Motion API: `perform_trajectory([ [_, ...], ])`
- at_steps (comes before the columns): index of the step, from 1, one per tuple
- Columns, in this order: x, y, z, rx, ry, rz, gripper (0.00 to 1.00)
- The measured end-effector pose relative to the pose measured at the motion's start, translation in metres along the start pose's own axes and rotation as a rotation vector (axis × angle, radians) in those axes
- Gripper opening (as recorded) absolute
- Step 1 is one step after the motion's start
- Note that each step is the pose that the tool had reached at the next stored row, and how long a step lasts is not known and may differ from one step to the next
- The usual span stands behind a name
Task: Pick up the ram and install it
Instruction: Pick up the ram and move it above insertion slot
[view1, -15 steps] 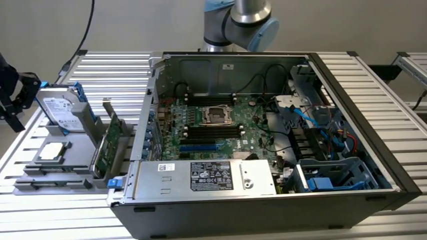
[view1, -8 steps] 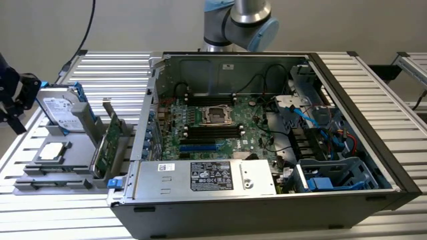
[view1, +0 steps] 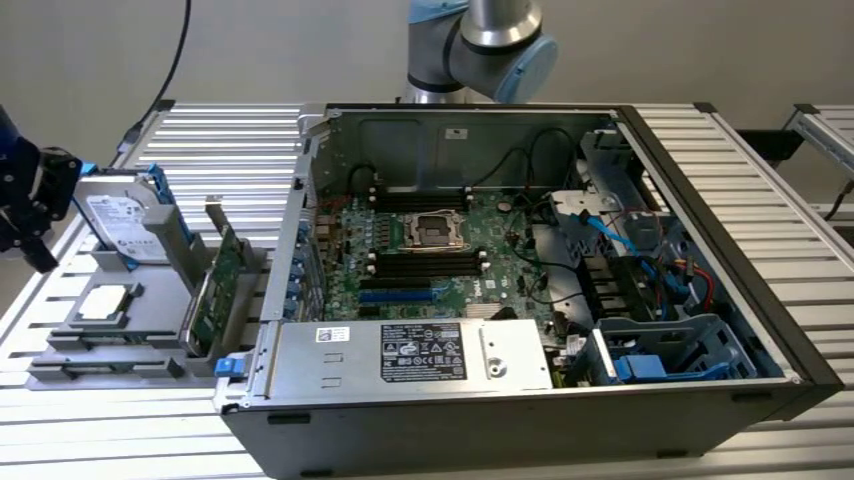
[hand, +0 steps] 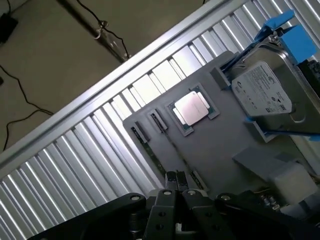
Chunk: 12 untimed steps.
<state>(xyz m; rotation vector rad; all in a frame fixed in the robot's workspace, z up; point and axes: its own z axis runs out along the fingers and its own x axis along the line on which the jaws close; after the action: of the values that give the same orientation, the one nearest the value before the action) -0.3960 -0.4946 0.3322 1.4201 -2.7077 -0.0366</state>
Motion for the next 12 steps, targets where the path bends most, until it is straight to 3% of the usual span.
perform_trajectory([
  [7,-0.0002,-0.0002,0.0023,0.0231,-0.0029,-0.127,0.11],
  [12,-0.0003,-0.0003,0.0044,0.0325,-0.0007,-0.218,0.11],
])
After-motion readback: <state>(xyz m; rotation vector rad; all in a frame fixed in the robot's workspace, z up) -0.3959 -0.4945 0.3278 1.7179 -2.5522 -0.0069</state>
